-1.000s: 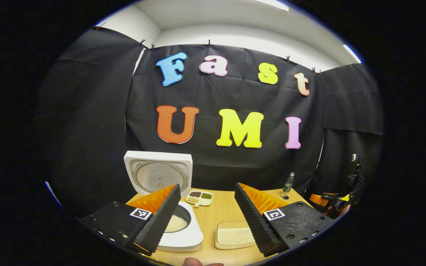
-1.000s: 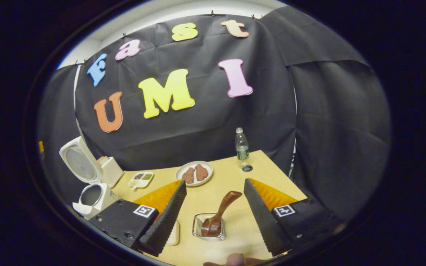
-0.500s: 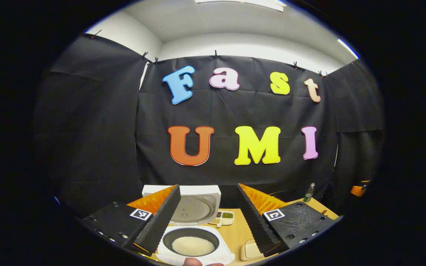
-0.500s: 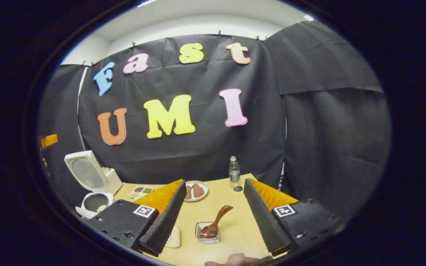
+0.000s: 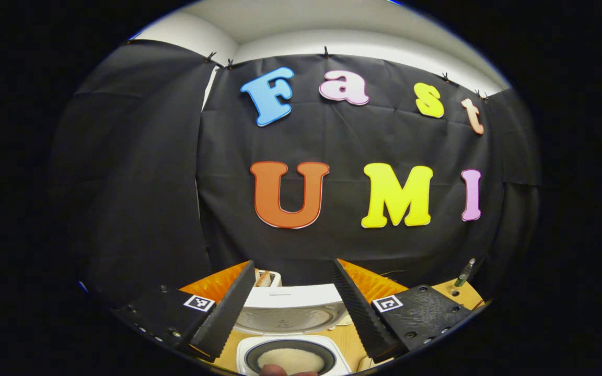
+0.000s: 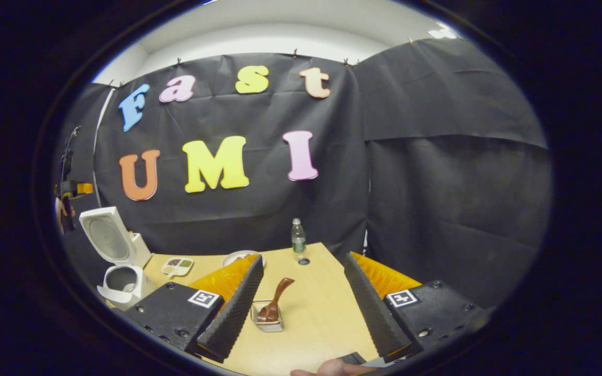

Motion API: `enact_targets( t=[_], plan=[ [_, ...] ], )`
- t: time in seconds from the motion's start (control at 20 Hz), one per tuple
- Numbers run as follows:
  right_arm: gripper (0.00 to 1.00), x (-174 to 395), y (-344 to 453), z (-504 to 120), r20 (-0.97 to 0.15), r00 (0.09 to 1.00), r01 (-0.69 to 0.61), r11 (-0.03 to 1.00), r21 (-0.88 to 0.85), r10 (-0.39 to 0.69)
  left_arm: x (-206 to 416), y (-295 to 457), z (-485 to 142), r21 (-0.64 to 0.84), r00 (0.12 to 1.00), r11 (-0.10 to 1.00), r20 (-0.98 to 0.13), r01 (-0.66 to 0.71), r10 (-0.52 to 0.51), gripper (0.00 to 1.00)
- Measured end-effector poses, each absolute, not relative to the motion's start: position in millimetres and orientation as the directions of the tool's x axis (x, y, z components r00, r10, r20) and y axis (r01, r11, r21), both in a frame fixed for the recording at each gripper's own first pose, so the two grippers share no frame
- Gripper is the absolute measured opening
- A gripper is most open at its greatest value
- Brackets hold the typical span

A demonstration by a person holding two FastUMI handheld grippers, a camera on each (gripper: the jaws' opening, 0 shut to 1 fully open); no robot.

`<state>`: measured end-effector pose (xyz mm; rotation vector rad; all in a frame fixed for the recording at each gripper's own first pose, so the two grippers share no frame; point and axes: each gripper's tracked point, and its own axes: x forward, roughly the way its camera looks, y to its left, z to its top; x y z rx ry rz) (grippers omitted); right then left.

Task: Close the left gripper, press the button to open the rice cooker; take a wooden spoon from the chopstick holder with the right hand, scoop a spoonful of rice and pour it into the rice cooker, then put the wooden spoon back into the chopstick holder.

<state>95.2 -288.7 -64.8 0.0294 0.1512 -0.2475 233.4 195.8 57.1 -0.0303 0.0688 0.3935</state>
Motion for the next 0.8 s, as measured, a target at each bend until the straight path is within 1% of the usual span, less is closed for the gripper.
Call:
enact_targets(
  t=[0.15, 0.2, 0.3, 0.5, 0.8],
  plan=[
    [1.0, 80.7, -297.7, -70.7, -0.179, 0.94, 0.301, 0.953, 0.028, -0.291, 254.2, 217.0, 36.3, -0.031, 0.903, 0.91, -0.144, -0.413, 0.405, 0.94],
    [0.99, 79.6, -297.9, -70.4, -0.179, 0.937, 0.31, 0.95, 0.026, -0.301, 259.0, 223.0, 30.3, -0.031, 0.897, 0.907, -0.164, -0.42, 0.41, 0.94],
    [1.0, 78.5, -294.6, -68.7, -0.178, 0.935, 0.315, 0.949, 0.021, -0.307, 267.0, 231.2, 20.1, -0.033, 0.888, 0.904, -0.205, -0.426, 0.411, 0.94],
    [1.0, 84.4, -281.4, -69.5, -0.18, 0.941, 0.297, 0.954, 0.027, -0.288, 272.4, 234.2, 0.9, -0.037, 0.876, 0.906, -0.275, -0.422, 0.397, 0.94],
    [0.99, 98.0, -263.8, -81.3, -0.207, 0.95, 0.244, 0.969, 0.036, -0.232, 264.5, 227.1, -9.3, -0.007, 0.864, 0.911, -0.32, -0.413, 0.389, 0.97]
  ],
)
